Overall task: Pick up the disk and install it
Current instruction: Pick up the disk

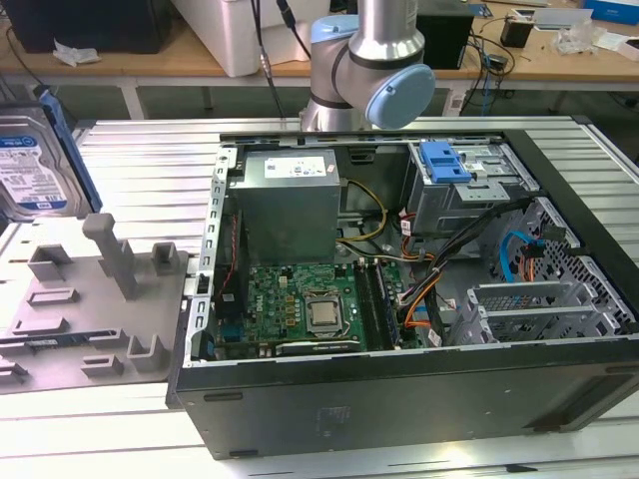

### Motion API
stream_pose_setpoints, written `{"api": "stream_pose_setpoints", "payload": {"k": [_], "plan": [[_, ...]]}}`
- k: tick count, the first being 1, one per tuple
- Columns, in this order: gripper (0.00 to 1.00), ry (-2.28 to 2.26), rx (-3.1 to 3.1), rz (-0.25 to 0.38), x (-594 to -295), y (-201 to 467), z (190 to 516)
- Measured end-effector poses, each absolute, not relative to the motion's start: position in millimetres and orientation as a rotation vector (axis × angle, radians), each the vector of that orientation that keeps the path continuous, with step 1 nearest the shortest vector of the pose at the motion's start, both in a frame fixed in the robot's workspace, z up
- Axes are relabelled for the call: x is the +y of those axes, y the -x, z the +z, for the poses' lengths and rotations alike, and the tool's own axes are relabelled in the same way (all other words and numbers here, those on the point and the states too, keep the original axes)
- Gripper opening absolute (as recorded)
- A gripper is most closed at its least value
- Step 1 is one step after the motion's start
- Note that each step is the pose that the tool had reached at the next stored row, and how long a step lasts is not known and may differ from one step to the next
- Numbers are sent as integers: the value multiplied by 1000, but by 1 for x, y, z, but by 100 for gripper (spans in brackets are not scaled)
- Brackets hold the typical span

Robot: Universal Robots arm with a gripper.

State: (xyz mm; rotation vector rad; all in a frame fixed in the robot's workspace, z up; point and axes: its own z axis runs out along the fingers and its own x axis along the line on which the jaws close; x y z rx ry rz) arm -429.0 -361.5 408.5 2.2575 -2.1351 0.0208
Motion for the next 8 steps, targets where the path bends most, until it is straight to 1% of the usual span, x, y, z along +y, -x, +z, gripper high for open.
{"api": "stream_pose_setpoints", "payload": {"k": [8], "plan": [[37, -2258, -2135, 21, -362, 426, 432]]}}
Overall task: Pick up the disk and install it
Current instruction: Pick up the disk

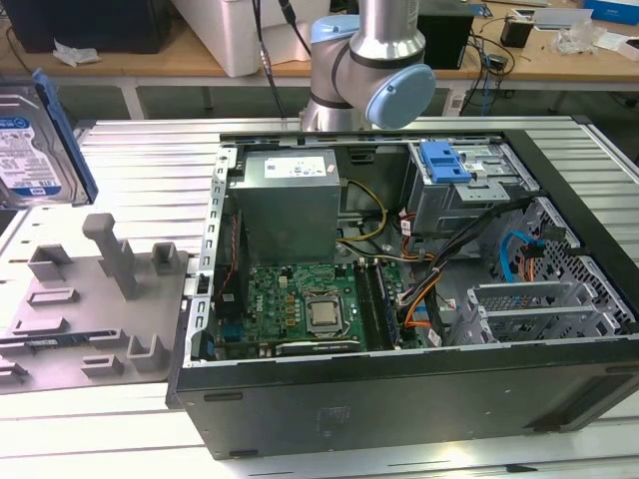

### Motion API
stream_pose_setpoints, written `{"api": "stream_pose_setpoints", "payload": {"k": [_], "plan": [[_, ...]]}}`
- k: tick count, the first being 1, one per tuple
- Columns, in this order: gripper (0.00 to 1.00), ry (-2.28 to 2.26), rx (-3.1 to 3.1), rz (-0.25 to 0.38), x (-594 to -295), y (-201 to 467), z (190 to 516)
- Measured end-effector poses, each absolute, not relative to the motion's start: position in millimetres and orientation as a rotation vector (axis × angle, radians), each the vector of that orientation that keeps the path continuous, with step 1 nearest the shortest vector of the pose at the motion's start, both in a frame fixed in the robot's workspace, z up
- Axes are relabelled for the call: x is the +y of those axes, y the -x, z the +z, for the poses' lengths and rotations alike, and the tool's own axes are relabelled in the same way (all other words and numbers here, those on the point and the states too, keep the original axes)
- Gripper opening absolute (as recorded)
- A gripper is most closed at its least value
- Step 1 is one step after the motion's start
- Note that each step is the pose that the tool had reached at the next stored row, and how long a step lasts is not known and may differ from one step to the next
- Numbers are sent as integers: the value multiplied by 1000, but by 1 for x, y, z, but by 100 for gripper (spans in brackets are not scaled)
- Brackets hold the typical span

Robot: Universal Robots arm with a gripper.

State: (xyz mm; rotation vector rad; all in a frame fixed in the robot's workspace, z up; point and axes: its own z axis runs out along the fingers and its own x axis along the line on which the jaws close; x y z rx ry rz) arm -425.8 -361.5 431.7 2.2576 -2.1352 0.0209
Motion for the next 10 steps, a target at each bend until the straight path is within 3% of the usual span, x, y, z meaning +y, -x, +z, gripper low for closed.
{"api": "stream_pose_setpoints", "payload": {"k": [10], "plan": [[37, -2258, -2135, 21, -362, 420, 457]]}}
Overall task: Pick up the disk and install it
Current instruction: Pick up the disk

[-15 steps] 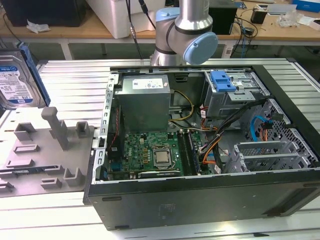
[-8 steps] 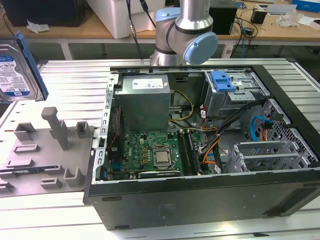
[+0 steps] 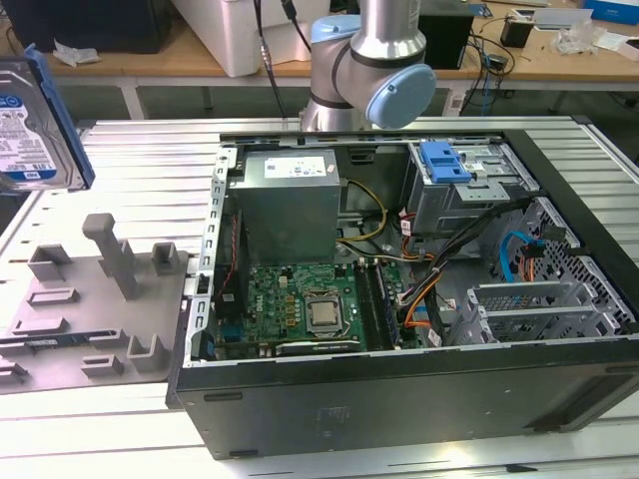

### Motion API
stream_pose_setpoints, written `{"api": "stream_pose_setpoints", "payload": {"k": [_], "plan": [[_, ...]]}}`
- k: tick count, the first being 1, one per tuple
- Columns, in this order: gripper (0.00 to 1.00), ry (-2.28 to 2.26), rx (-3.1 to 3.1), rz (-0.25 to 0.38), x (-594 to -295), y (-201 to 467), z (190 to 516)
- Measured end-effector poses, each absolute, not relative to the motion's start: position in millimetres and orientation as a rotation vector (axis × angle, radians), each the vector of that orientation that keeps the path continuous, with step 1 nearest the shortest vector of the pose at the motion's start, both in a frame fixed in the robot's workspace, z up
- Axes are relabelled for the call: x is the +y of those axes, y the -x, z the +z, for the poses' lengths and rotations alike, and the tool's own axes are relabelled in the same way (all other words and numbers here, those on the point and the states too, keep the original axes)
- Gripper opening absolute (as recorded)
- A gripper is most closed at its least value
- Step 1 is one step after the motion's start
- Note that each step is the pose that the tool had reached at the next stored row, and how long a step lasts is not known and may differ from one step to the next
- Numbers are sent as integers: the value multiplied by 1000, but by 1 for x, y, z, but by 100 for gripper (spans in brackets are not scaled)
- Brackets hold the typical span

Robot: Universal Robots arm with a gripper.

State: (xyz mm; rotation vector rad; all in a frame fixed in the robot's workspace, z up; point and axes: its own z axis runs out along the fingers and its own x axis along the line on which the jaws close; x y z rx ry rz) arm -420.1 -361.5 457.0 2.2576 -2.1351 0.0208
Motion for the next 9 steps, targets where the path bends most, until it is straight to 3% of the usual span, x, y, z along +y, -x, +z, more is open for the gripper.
{"api": "stream_pose_setpoints", "payload": {"k": [9], "plan": [[37, -2257, -2134, 19, -362, 407, 482]]}}
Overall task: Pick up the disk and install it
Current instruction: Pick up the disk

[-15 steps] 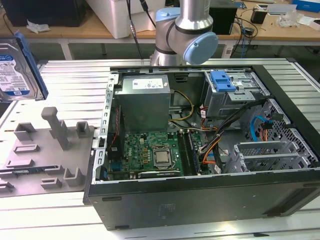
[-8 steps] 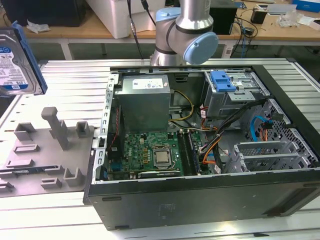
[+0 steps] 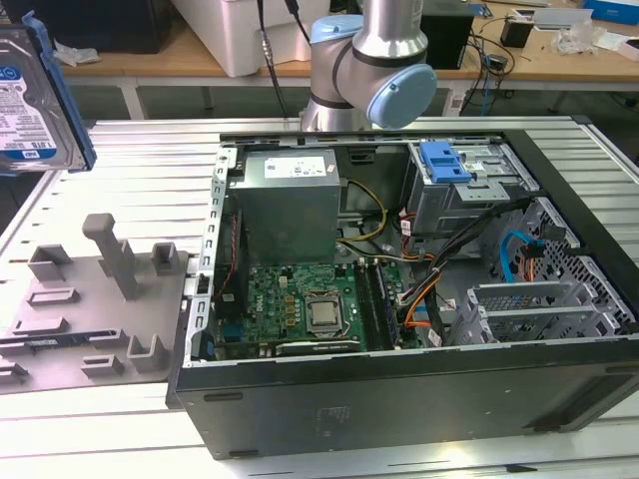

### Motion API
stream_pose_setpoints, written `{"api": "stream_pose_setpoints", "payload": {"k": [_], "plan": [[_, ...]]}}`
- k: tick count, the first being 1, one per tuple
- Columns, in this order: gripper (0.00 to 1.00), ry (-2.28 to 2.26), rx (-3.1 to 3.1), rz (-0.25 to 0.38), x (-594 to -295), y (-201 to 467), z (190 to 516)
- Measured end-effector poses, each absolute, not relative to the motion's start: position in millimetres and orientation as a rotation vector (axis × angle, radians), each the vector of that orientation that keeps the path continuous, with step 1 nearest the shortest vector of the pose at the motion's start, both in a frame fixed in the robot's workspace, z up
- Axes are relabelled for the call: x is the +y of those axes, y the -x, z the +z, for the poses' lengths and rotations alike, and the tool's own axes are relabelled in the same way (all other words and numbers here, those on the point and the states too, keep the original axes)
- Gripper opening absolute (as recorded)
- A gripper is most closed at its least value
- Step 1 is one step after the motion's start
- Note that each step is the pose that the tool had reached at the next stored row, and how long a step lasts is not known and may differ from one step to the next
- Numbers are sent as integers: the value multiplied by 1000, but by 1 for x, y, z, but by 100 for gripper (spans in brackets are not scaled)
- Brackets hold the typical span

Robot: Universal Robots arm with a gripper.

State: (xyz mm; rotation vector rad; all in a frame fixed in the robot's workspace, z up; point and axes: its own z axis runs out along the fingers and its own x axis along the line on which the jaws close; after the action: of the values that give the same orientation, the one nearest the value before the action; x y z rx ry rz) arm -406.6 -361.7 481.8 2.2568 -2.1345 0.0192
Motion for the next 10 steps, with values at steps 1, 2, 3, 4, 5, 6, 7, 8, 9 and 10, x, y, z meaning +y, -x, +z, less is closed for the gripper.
{"api": "stream_pose_setpoints", "payload": {"k": [1, 2, 3, 4, 5, 6, 7, 8, 9, 10], "plan": [[37, -2257, -2134, 19, -362, 405, 483], [37, -2256, -2134, 18, -362, 403, 484], [37, -2256, -2134, 18, -362, 401, 485], [37, -2256, -2134, 17, -362, 399, 486], [37, -2256, -2134, 17, -362, 398, 487], [37, -2256, -2133, 17, -362, 397, 487], [37, -2256, -2134, 17, -362, 397, 487], [37, -2256, -2134, 17, -362, 397, 487], [37, -2256, -2134, 17, -362, 397, 487], [37, -2256, -2134, 17, -362, 397, 487]]}}
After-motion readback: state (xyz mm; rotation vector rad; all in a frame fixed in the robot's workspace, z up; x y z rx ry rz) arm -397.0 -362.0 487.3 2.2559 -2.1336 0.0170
